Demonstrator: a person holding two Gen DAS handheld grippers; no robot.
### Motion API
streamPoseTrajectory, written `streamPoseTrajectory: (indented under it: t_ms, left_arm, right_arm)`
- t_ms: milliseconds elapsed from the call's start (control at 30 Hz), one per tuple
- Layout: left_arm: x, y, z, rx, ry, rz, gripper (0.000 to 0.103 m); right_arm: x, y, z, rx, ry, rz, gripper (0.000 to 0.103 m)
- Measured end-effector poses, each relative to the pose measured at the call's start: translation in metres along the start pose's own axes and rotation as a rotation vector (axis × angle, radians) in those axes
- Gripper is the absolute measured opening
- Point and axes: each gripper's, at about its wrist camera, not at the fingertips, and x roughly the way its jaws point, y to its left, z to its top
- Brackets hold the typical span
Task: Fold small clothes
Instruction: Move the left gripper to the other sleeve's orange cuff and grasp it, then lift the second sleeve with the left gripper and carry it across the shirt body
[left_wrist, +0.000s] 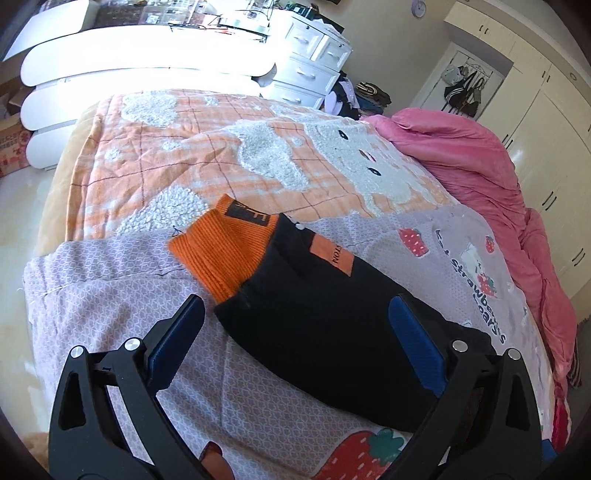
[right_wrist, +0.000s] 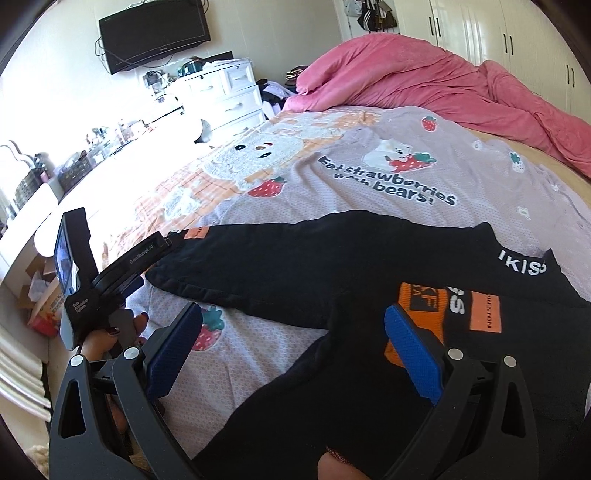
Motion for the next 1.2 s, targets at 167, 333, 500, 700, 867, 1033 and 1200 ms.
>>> streamPoseTrajectory:
  t_ms: [167, 333, 500, 700, 867, 1033, 1200]
  left_arm:
    - [0.014, 0.015, 0.003, -0.025, 0.043, 0.023, 0.093]
    - [0.020, 0.020, 0.008, -0.039, 0.041, 0.015, 0.093]
    - [0.024, 0.020, 0.015, -0.057, 0.031, -0.015, 0.093]
    - [0.027, 0.014, 0.018, -0.051, 0.020, -0.062, 0.057]
    - [0.031, 0.014, 0.018, -0.044, 0.029, -0.091, 0.014]
    - [0.016, 0.002, 0.018, 0.009, 0.002, -0.168, 0.008]
    - [-0.011, -0.024, 0.013, 0.083, -0.045, -0.282, 0.008]
  right_arm:
    - [0.010, 0.008, 0.000, -0.002, 0.023, 0.009, 0.098]
    - [0.015, 0.008, -0.004, 0.029, 0.034, 0.031, 0.098]
    - [0.015, -0.004, -0.012, 0.074, 0.046, 0.030, 0.098]
    - [0.011, -0.028, -0.022, 0.175, 0.052, 0.012, 0.098]
    - [0.008, -0.046, -0.034, 0.261, 0.057, -0.005, 0.098]
    - [-0.002, -0.055, -0.045, 0.271, 0.036, -0.096, 0.098]
    - [-0.017, -0.075, -0.062, 0.343, 0.022, -0.128, 0.098]
